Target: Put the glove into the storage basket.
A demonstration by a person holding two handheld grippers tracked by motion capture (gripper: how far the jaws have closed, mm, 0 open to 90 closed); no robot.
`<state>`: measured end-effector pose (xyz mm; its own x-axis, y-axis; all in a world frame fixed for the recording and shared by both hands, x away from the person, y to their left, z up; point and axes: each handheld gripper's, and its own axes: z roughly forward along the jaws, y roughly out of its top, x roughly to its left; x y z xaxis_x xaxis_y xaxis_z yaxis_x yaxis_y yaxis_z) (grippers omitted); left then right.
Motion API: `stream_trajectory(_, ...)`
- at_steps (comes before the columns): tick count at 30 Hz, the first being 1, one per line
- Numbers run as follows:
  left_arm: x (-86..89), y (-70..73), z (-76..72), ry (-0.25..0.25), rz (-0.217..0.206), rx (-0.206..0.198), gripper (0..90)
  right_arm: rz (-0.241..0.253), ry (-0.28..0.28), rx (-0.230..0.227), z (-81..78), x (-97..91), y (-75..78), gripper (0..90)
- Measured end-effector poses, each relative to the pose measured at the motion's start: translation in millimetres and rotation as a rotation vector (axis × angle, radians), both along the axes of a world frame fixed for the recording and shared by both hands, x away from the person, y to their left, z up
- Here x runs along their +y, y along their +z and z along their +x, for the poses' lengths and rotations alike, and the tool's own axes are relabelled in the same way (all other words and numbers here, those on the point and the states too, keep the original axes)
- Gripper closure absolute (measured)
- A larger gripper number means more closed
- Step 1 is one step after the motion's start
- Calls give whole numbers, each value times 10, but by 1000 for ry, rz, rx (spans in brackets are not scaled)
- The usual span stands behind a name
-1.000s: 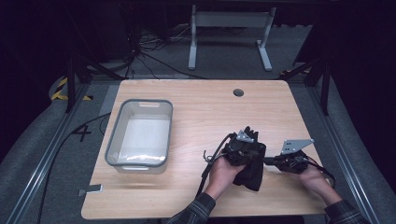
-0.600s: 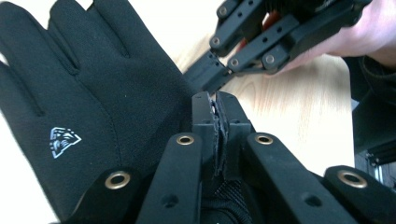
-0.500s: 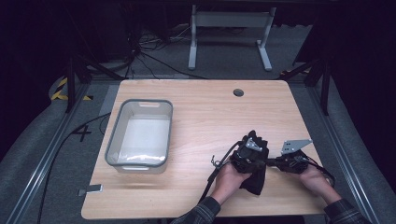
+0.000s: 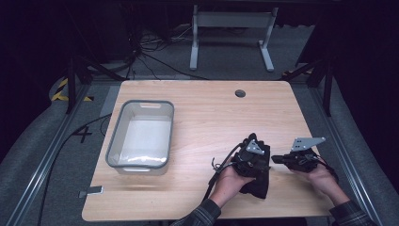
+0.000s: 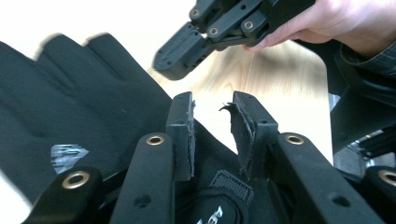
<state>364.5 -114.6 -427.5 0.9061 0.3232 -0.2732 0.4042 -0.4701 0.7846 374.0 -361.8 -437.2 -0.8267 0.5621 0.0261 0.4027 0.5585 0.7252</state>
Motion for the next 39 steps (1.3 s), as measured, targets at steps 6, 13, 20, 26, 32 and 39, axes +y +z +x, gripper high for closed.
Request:
stream_trajectory(6,291,102,76,77,50,-35,896,32,25,-41,43,108,159,897)
stream_trajectory(13,376,-37,133,113,104,-20,896,23,76,-39,118,304,126,897)
stream_trajectory(20,247,-204,144,101,165,0,894,-64,89,2,147,323,-71,898)
stream_trajectory(26,179,-267,170,93,206,-8,896,-70,92,10,145,309,-98,898)
stream_trajectory(32,181,-255,209,77,233,-25,896,-77,99,11,114,313,-98,898)
stream_trajectory(39,231,-223,258,80,277,-50,897,-69,118,17,84,382,-103,899)
